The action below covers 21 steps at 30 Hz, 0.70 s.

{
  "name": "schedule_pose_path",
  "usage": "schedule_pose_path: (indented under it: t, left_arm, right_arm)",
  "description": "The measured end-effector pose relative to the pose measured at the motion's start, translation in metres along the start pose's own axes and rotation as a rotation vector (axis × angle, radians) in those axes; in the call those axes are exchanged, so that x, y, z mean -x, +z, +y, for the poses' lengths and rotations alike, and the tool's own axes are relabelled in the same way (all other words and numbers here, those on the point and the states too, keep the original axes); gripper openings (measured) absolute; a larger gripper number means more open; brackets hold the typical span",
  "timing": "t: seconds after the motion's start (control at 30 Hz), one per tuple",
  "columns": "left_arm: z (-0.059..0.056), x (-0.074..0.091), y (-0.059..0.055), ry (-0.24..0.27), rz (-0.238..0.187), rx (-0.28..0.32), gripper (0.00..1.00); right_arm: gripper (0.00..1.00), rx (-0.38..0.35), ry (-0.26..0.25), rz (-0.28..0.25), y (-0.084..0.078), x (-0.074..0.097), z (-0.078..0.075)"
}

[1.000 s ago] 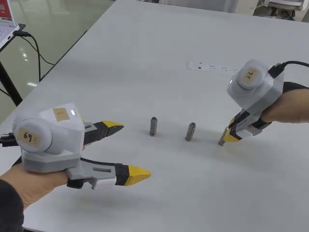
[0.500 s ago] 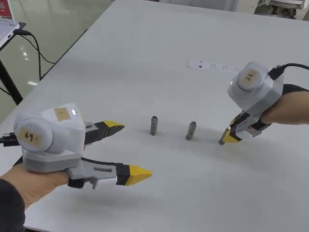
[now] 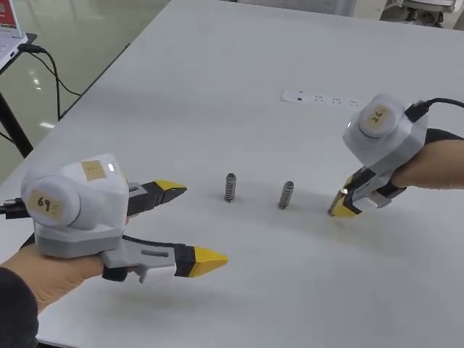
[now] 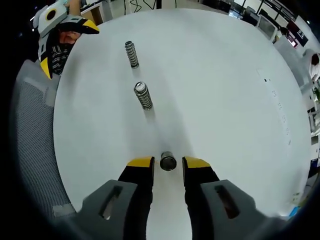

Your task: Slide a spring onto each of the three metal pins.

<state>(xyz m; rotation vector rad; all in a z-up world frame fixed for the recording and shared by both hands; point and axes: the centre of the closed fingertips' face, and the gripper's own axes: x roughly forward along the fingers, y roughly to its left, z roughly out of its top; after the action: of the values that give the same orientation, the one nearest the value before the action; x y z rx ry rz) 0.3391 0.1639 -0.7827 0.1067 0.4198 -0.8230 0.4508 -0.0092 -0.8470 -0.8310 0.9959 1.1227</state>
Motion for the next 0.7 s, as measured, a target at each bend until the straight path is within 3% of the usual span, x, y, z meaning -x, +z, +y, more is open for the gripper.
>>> schedule_pose_path:
  t: [0.2,0.7]
  left_arm:
    - [-0.0004,-0.0006,-0.0001,-0.002,0.000,0.000,0.74]
    - [-0.0024,-0.0014,0.0008,-0.005,0.000,0.000,0.74]
  right_arm:
    - [0.32,-0.002,0.002,-0.008,-0.0021,-0.0005,0.0008]
    - [0.61,-0.048,0.019,-0.085,-0.0017,-0.0006,0.0089]
